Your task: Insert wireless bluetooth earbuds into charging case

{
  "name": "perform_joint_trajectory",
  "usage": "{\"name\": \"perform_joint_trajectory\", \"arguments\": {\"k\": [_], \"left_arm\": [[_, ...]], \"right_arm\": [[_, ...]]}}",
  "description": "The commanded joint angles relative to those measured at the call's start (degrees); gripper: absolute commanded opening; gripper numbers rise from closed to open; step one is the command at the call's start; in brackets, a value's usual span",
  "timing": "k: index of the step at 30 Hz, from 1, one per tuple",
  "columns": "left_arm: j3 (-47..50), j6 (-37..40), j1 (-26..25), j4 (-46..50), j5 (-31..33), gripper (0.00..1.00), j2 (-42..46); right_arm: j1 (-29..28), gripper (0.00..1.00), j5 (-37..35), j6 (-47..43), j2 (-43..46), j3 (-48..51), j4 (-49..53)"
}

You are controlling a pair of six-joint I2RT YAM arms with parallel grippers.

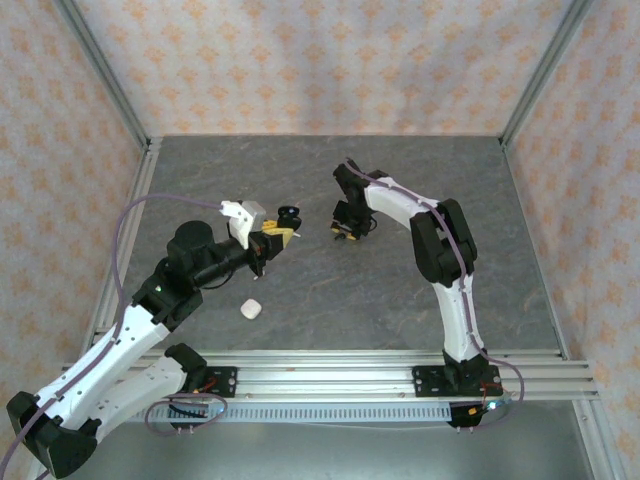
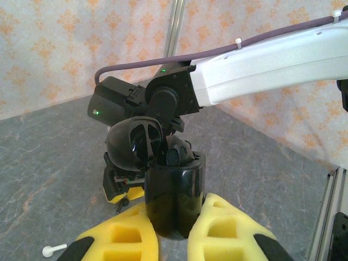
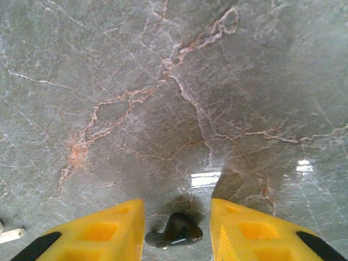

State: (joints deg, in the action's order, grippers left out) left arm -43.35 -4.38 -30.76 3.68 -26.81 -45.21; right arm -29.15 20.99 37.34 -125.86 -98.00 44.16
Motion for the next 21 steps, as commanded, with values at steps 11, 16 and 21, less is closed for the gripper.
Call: {"name": "perform_joint_trajectory", "arguments": {"k": [11,16,21], "left_arm": [[-1.1,1.75,-0.42,2.39,-0.11,0.0,2.3],[-1.2,1.9,-0.36,2.95,-0.09,0.0,2.49],[-1.2,2.15,-0.4,3.44,-0.09,0.0,2.58]], "right_arm": [[-3.93,0.32,-1.28,-4.63,-3.59,-7.41,4.89],[-4.08,0.3,-1.73,-5.77,-4.7,-9.12,6.26],[-4.04,0.28,-2.01,-6.7,-5.27,-10.59,7.07]]}}
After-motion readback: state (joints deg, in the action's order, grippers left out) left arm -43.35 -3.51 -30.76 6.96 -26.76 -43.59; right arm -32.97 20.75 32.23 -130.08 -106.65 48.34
